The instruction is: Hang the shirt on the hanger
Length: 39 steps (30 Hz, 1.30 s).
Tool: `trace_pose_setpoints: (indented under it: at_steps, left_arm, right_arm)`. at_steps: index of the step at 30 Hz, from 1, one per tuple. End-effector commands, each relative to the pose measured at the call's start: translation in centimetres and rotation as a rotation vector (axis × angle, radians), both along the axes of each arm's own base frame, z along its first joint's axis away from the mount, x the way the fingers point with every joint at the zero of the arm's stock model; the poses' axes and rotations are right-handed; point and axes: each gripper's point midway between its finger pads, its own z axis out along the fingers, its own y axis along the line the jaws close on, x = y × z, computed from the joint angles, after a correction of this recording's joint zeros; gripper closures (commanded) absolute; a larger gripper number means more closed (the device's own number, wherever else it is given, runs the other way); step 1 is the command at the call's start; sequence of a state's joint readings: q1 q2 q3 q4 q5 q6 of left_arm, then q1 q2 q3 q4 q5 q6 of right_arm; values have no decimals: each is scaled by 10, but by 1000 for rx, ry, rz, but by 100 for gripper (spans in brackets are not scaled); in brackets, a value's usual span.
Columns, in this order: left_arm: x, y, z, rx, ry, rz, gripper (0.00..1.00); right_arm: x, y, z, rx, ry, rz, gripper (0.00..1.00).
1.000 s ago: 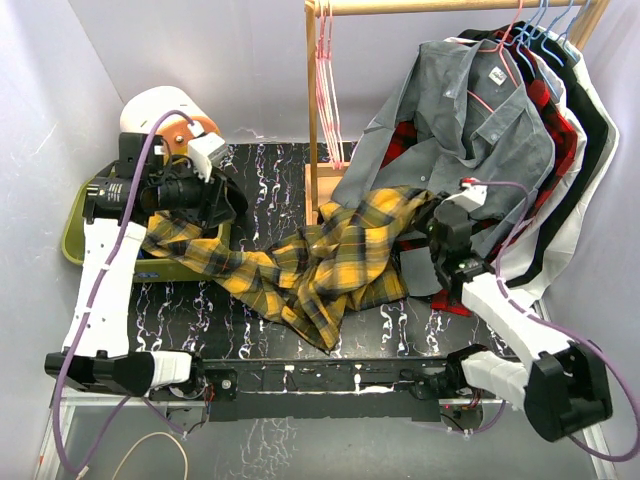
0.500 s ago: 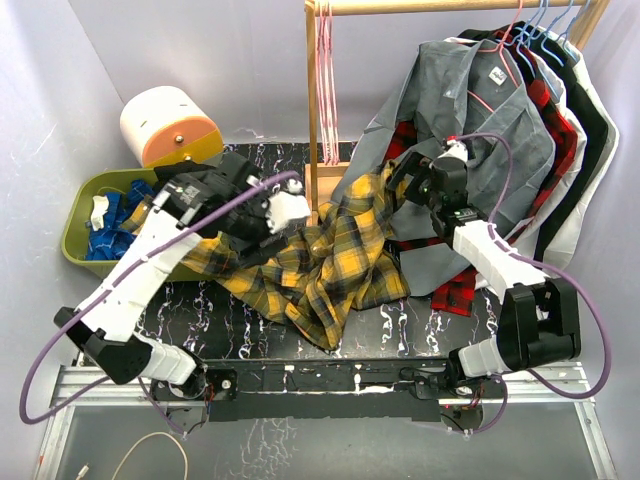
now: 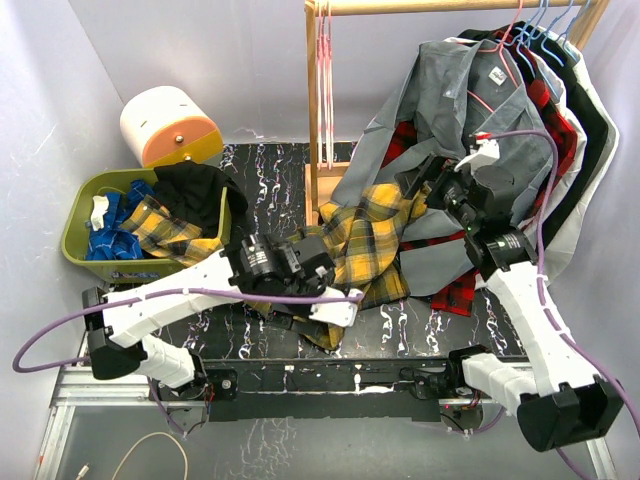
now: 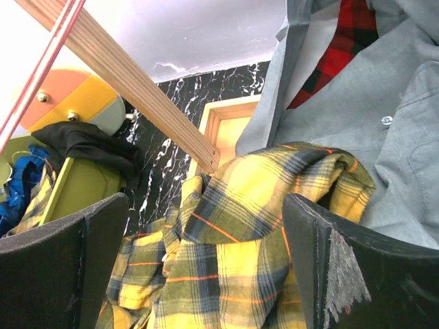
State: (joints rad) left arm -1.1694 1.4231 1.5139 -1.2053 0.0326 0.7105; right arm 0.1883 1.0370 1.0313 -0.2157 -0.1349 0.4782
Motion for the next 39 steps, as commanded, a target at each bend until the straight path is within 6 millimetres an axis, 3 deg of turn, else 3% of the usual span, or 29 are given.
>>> trace_pose_setpoints:
  at_steps: [1,6,9,12,15,17,23,32,39]
  left_arm:
    - [0,-5,12,-146,-117,-169,27]
    - [4,-15,6,-209,-250,-435,28]
    - [-13,-22,1,-214,-165,-580,34]
    - [-36,-31,9,-290,-6,-724,37]
    - [-24,-36,17,-323,83,-806,39]
    - [-6,-41,14,-307,115,-859,40]
    - [44,-63,4,-259,-35,-1024,40]
    - [67,-105,-16,-302,-136,-1155,40]
    - [78,-111,-43,-202,-82,-1176,43]
  right_arm:
    - [-21,-10,0,-74,61,-6,2]
    - [-49,-10,12,12,15,-9,2]
    - [-59,-11,11,60,5,-19,2]
    - [-66,-11,14,97,-6,-24,2]
    - [-73,-11,19,123,-34,-24,2]
    - [-77,-12,19,130,-48,-23,2]
    - [-83,-14,15,108,-55,-24,2]
    - [-89,-18,34,48,-115,-15,2]
    - [-88,-14,42,12,-139,20,1]
